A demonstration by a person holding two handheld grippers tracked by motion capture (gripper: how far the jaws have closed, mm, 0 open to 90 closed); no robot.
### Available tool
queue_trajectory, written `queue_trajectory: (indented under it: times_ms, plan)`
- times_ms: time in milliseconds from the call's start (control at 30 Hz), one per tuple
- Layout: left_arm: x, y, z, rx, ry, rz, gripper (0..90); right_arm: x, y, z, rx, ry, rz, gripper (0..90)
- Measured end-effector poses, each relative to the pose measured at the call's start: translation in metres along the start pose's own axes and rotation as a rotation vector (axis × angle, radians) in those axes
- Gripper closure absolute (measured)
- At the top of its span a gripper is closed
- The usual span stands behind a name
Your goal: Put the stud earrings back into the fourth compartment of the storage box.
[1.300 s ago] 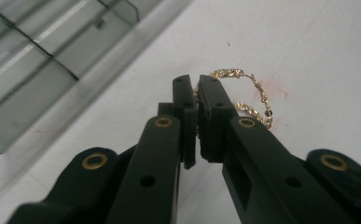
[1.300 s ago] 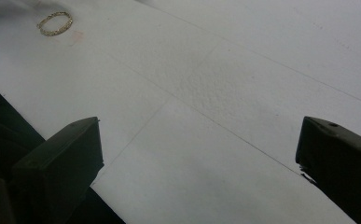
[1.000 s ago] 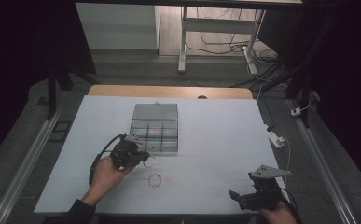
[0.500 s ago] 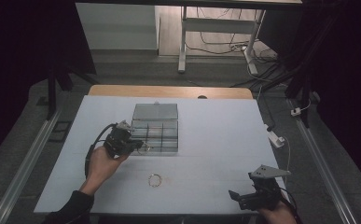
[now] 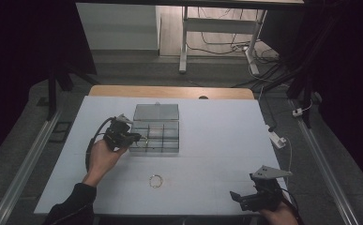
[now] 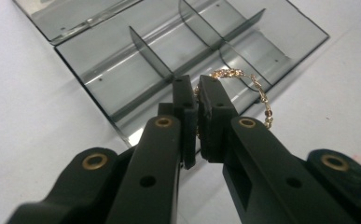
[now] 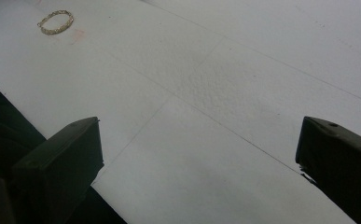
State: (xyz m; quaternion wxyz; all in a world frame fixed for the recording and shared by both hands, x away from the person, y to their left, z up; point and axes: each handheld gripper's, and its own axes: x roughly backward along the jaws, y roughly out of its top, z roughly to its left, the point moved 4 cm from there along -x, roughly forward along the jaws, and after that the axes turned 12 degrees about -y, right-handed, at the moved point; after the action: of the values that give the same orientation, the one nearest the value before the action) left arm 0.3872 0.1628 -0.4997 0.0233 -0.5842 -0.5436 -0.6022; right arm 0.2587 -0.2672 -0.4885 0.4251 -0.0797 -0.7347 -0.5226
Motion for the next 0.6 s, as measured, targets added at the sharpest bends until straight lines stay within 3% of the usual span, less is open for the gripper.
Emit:
queue_trajectory:
  times_ms: [600]
  plan:
    - [-0.019, -0.007, 0.025, 0.047, 0.041, 0.047, 85.0, 0.0, 0.0, 0.0, 0.01, 0.004, 0.003, 1.1]
